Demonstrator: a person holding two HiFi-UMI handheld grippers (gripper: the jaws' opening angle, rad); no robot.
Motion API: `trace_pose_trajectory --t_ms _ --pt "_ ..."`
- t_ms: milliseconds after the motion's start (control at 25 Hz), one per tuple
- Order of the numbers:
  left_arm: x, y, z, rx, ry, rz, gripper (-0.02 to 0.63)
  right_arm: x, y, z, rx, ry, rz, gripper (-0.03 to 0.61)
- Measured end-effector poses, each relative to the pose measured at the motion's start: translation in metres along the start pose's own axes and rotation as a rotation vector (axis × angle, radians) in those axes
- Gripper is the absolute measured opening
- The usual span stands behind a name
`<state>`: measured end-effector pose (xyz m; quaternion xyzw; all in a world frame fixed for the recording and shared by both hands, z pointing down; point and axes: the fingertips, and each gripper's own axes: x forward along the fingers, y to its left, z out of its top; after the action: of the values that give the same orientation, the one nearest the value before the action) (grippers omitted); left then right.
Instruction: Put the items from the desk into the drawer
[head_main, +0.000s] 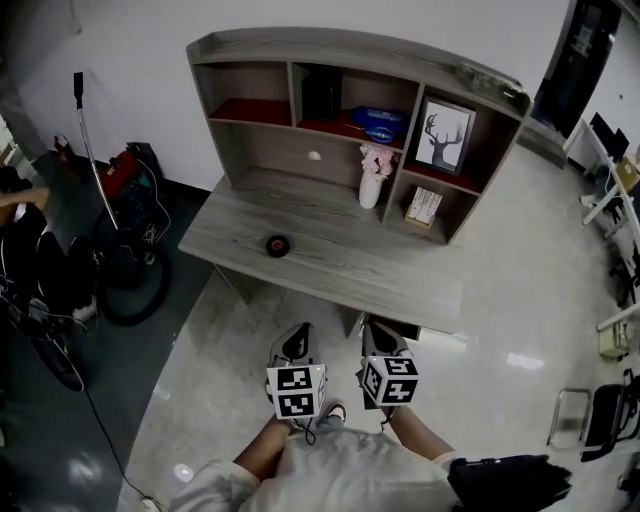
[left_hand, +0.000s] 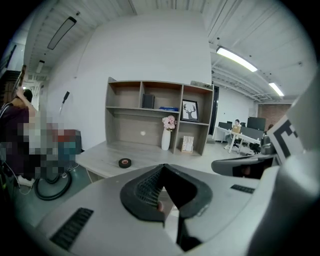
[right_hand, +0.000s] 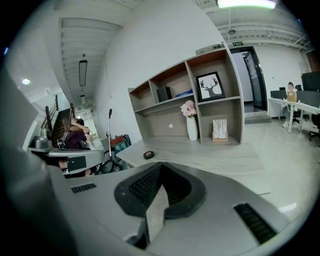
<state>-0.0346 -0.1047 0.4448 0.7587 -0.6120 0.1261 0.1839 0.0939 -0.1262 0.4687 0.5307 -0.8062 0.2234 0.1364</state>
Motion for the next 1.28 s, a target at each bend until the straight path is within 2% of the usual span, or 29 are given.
trace_pose_trajectory --t_ms 280,520,800,1280 --pt "0.015 0.009 -0.001 0.010 0.026 0.001 0.008 0.027 0.005 0.002 0.022 0.018 0.021 -0.002" --pt "0.042 0.044 0.000 0.002 0.036 -0.015 0.008 0.064 0.014 0.006 0.060 0.017 0.005 -0.002" --pt "0.063 0.079 0.011 -0.010 0.034 -0.024 0.008 0.097 0.040 0.013 0.136 0.023 0.047 -0.002" --pt "0.066 0.109 0.000 -0.037 0.057 0.005 0.008 0.134 0.057 0.017 0.059 0.081 0.080 -0.002"
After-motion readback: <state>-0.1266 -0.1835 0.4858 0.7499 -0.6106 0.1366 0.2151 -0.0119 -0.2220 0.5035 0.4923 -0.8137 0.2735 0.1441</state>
